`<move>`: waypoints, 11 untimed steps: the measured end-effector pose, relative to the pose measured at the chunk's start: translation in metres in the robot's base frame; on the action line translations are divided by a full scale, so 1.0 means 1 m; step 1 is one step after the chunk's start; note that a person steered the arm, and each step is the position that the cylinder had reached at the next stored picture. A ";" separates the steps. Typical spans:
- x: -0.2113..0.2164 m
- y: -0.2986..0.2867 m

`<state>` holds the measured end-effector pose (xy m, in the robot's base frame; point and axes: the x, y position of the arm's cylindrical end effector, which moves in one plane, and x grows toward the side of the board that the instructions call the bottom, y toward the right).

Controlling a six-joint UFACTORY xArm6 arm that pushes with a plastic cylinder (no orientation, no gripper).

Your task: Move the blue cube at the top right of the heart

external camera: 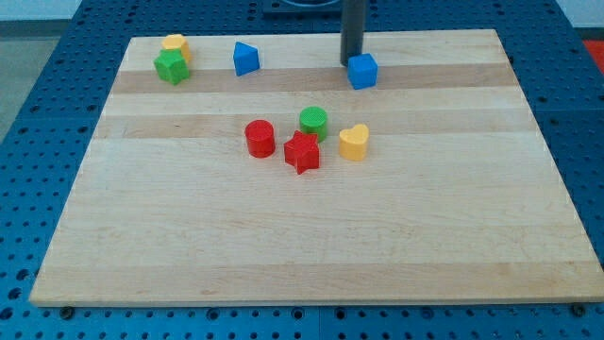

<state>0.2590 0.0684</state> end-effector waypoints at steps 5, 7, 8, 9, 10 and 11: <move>0.000 0.010; 0.015 0.010; 0.030 0.010; 0.043 0.010; 0.057 0.010; 0.069 0.010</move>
